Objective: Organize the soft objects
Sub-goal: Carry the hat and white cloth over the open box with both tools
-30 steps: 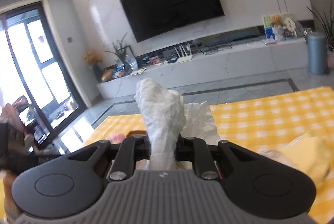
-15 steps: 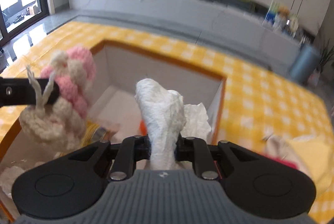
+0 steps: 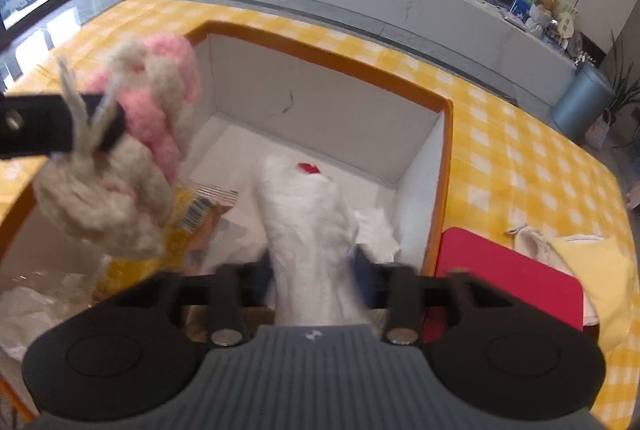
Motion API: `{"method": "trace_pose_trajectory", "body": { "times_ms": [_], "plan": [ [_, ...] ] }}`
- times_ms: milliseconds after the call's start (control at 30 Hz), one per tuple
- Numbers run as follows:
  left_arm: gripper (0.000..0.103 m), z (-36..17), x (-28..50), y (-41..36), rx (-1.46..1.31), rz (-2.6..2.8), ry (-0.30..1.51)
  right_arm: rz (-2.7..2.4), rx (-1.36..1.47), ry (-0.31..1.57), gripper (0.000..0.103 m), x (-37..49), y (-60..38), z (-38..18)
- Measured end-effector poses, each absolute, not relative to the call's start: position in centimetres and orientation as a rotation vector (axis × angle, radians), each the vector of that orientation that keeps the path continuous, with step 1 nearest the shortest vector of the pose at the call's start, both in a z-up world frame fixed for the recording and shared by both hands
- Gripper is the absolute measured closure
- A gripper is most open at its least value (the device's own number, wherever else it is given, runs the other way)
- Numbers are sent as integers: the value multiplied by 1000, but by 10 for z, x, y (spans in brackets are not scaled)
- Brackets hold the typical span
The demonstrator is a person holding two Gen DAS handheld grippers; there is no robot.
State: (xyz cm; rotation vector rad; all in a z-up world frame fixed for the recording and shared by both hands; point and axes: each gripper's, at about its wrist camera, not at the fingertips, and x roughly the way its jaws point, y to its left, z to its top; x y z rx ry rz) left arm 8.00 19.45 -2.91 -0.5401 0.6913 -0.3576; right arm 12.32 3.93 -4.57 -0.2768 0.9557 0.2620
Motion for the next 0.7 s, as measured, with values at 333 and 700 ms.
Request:
{"method": "trace_pose_trajectory", "body": {
  "times_ms": [333,700],
  "plan": [
    [79,-29,80,198,-562,-359,692,350,-436,731,41,104,48,1],
    [78,-33,82,199,-567,-363,704,309,-522,1050,103,153,74,-85]
  ]
}}
